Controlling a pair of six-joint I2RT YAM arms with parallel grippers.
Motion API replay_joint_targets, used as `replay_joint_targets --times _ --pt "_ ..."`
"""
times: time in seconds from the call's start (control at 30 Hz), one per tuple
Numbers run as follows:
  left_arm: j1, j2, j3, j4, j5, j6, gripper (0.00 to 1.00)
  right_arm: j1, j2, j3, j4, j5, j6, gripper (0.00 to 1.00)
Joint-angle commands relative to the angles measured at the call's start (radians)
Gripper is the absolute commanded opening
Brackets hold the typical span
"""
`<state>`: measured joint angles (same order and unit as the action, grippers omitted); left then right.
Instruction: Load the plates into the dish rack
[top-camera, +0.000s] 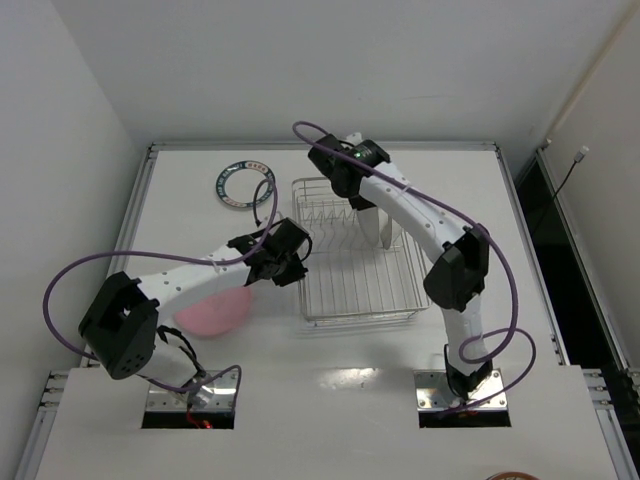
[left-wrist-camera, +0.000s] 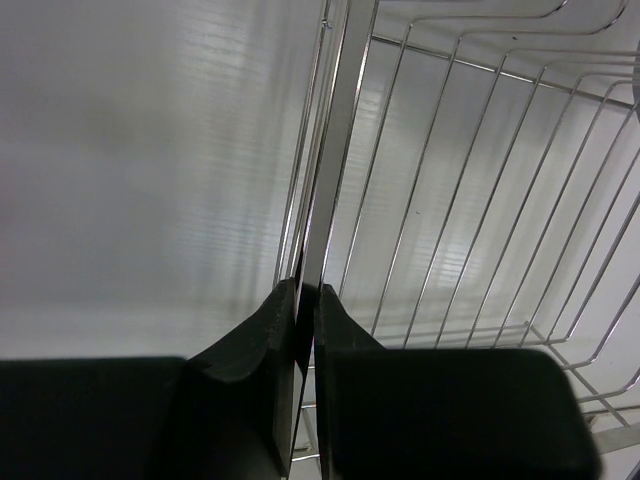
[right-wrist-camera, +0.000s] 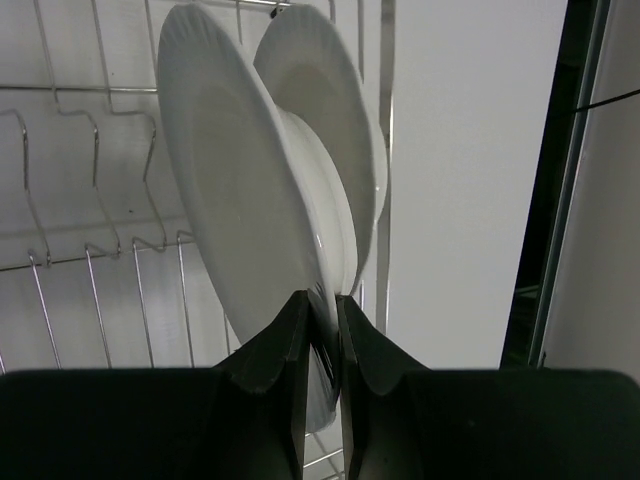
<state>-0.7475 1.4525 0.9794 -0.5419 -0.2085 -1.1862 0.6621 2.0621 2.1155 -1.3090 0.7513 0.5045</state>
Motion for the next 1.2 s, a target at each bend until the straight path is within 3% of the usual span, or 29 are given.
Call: replay_joint_targets --times 0.0,0.33,0.47,0.83,0.9,0.93,1.0,1.03,1.1,1.13,1.17 --pt "-0.006 0.031 -0.001 0.002 0.008 -0.076 0.00 0.034 -0.054 -0.041 0.031 0.045 0.026 0.00" --pt "-0.006 0.040 0.008 0.011 0.027 -0.036 0.00 0.022 -0.008 -0.233 0.122 -0.111 0.085 0.00" --pt "-0.006 0.040 0.030 -0.018 0.015 -0.016 0.00 -0.015 -0.055 -0.328 0.238 -0.237 0.085 0.00" --pt "0.037 0.022 0.050 -0.087 -0.017 0.033 0.00 -0.075 -0.071 -0.365 0.240 -0.428 0.120 0.02" --pt "0.046 0.022 0.059 -0.099 -0.026 0.043 0.00 -0.084 -0.089 -0.376 0.240 -0.452 0.120 0.10" --pt "0.056 0.022 0.059 -0.108 -0.037 0.054 0.00 -0.084 -0.098 -0.376 0.240 -0.452 0.120 0.22" --pt "0.066 0.022 0.070 -0.121 -0.052 0.063 0.01 -0.084 -0.114 -0.344 0.225 -0.452 0.111 0.35" --pt "0.079 0.022 0.070 -0.131 -0.066 0.075 0.07 -0.075 -0.114 -0.321 0.209 -0.434 0.111 0.50" --pt "0.091 0.022 0.079 -0.132 -0.077 0.103 0.11 -0.075 -0.123 -0.237 0.151 -0.415 0.111 0.56" --pt "0.091 0.022 0.096 -0.132 -0.089 0.155 0.16 -0.065 -0.123 -0.209 0.134 -0.403 0.102 0.60" --pt "0.091 0.022 0.128 -0.159 -0.112 0.184 0.37 -0.065 -0.123 -0.160 0.120 -0.403 0.092 0.63"
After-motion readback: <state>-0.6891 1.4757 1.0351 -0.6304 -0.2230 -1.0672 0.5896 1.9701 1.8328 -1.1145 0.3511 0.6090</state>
